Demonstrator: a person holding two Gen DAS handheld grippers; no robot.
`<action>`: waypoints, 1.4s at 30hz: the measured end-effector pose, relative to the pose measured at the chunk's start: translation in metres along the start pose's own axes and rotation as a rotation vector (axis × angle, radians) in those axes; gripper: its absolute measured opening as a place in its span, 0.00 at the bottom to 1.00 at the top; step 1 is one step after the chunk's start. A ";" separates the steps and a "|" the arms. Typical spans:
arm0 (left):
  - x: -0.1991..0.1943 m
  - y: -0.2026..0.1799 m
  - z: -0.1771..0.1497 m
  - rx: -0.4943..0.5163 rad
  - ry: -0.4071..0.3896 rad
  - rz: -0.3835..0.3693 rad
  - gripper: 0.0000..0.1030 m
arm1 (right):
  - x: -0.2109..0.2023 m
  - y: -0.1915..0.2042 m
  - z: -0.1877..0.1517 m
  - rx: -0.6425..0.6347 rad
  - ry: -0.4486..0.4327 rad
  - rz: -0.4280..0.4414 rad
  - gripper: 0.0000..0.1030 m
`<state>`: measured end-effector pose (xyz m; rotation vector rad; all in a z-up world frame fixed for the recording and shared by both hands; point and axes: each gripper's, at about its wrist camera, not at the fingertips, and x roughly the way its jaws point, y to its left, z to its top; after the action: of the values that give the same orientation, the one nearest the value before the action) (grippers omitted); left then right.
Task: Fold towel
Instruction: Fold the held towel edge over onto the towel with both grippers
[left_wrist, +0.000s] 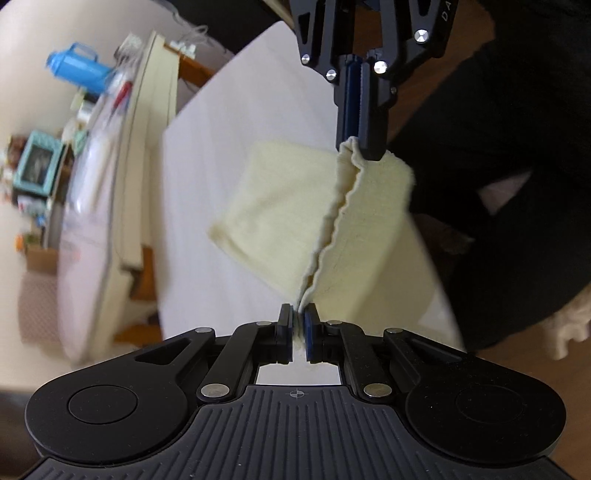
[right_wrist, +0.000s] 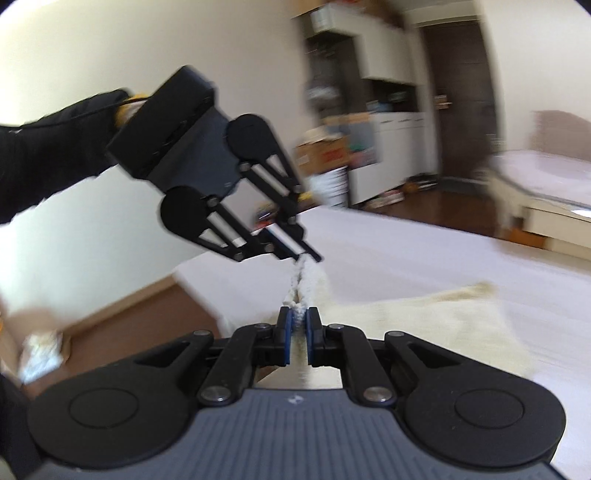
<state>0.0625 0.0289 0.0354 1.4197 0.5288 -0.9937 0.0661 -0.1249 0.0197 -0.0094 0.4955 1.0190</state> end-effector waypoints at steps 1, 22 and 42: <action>0.008 0.010 0.006 0.019 -0.004 0.001 0.06 | -0.003 -0.008 0.000 0.030 -0.012 -0.022 0.09; 0.117 0.072 0.041 0.109 -0.024 -0.038 0.10 | -0.022 -0.123 -0.037 0.371 -0.036 -0.227 0.11; 0.103 0.064 0.044 0.134 -0.113 0.049 0.13 | -0.039 -0.116 -0.042 0.400 -0.093 -0.260 0.08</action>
<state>0.1572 -0.0476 -0.0067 1.4779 0.3482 -1.0786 0.1275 -0.2281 -0.0274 0.3215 0.5888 0.6510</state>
